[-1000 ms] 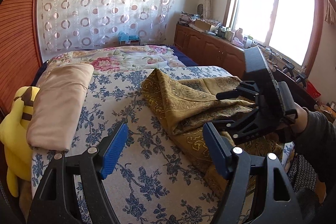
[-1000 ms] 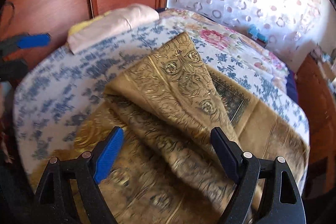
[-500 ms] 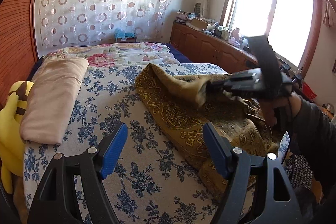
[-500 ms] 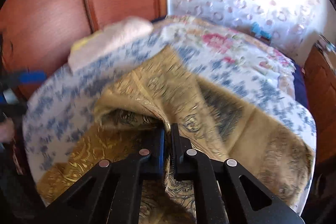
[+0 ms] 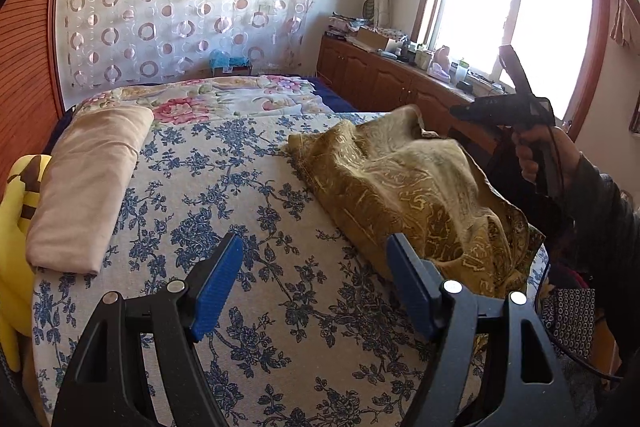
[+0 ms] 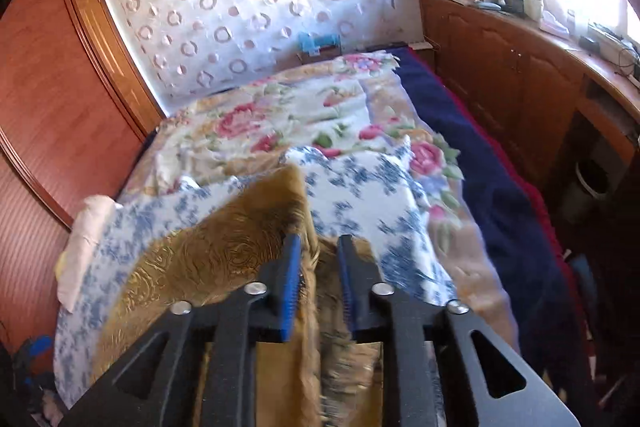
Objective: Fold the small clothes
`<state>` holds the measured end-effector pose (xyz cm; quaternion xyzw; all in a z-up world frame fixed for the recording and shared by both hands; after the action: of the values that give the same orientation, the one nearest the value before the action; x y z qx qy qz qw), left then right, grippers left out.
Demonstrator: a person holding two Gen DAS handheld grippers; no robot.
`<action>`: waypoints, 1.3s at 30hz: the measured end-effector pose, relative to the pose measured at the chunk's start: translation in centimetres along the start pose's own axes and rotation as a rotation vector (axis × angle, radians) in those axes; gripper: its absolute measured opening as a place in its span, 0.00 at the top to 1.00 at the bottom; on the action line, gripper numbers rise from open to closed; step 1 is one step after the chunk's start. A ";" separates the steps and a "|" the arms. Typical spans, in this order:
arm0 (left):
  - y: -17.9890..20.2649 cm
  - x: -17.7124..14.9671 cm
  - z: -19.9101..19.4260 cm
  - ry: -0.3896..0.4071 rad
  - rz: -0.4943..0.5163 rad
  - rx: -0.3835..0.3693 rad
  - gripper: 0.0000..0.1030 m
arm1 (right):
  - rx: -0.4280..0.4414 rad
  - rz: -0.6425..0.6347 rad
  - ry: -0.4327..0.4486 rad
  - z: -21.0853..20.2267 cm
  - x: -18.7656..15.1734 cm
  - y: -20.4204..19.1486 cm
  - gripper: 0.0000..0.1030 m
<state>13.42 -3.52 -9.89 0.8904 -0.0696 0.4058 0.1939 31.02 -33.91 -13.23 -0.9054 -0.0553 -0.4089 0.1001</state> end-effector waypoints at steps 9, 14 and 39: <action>1.3 -0.8 0.8 -0.025 0.021 -0.012 0.27 | 0.037 -0.105 -0.001 -3.3 -4.3 -1.7 0.70; 2.9 -1.8 1.7 -0.052 0.041 -0.029 0.27 | 0.050 -0.157 -0.017 -6.8 -8.3 -2.1 0.58; 7.1 -6.2 2.5 -0.150 0.056 -0.160 0.31 | 0.037 -0.259 0.013 -17.1 -12.2 -0.5 0.97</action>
<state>9.01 -11.18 -13.99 0.8976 -0.1410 0.3365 0.2473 10.41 -37.52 -11.30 -0.8859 -0.1787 -0.4233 0.0634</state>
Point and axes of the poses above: each gripper's, at about its wrist camera, not at the fingertips, and z roughly the way its jaws point, y to its right, x to its top, the point moved 9 cm from there along z, roughly the way its jaws point, and after that the axes turned 7 degrees about -z, right-handed, at the moved point
